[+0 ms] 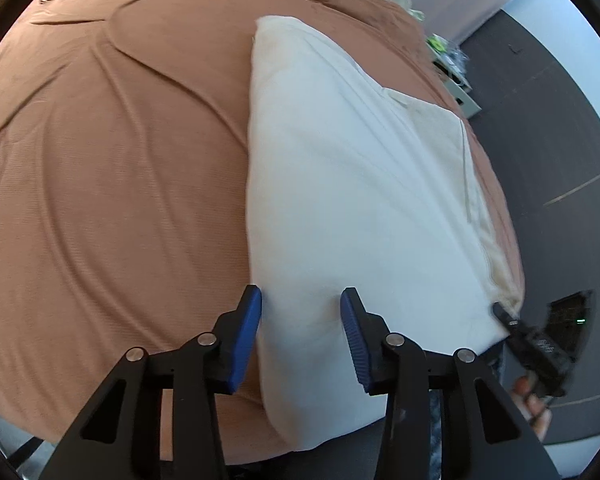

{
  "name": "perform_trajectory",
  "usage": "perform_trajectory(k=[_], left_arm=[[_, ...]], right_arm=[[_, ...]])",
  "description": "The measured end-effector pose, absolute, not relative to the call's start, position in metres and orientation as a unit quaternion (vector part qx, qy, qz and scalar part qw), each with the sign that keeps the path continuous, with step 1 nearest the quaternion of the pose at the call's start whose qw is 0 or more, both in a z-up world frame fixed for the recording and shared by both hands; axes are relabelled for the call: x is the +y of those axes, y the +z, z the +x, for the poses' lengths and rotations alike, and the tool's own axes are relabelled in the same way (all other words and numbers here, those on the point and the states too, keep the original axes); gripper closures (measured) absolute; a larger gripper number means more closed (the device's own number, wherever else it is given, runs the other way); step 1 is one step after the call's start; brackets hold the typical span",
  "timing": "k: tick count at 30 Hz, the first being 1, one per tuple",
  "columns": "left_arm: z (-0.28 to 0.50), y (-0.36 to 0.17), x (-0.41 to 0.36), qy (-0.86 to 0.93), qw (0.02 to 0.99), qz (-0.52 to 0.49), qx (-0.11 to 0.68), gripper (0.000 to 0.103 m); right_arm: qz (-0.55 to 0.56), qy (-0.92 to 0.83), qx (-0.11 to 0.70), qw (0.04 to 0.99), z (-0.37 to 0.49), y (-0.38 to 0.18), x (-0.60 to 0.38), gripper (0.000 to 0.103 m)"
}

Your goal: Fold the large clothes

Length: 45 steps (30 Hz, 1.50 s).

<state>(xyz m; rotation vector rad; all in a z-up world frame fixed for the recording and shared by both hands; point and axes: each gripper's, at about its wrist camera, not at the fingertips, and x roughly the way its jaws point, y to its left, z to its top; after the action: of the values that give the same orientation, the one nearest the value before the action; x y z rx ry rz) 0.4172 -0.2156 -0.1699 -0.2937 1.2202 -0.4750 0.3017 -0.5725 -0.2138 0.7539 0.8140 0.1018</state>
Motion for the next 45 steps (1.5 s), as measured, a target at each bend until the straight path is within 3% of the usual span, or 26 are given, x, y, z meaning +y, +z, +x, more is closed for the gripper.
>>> perform_trajectory(k=[4,6,9,11,13,21,31,40,45], left_arm=[[0.426,-0.168,-0.219,-0.226,0.78,-0.133,0.569,0.061],[0.431,-0.167,-0.216,-0.227,0.78,-0.138,0.567,0.061],[0.438,-0.164,-0.206,-0.226,0.782,-0.149,0.562,0.061],[0.445,-0.162,-0.204,-0.227,0.782,-0.156,0.559,0.061],[0.452,-0.162,-0.202,-0.229,0.78,-0.159,0.56,0.061],[0.476,-0.166,-0.202,-0.219,0.781,-0.159,0.563,0.061],[0.515,-0.181,-0.211,-0.226,0.78,-0.156,0.563,0.061],[0.55,-0.19,-0.213,-0.23,0.785,-0.151,0.555,0.061],[0.569,-0.191,-0.213,-0.22,0.795,-0.155,0.544,0.061]], right_arm=[[0.392,0.053,0.402,0.826,0.301,-0.24,-0.583,0.092],[0.384,0.052,0.403,0.829,0.3,-0.235,-0.583,0.087],[0.353,0.036,0.413,0.839,0.305,-0.217,-0.585,0.061],[0.345,0.031,0.407,0.845,0.311,-0.205,-0.589,0.021],[0.334,0.03,0.398,0.854,0.317,-0.195,-0.595,0.012],[0.26,0.062,0.445,0.855,0.386,-0.189,-0.603,0.012],[0.296,0.142,0.461,0.824,0.46,-0.211,-0.627,0.013],[0.291,0.204,0.487,0.798,0.51,-0.232,-0.613,0.029],[0.305,0.245,0.509,0.767,0.549,-0.24,-0.605,0.029]])
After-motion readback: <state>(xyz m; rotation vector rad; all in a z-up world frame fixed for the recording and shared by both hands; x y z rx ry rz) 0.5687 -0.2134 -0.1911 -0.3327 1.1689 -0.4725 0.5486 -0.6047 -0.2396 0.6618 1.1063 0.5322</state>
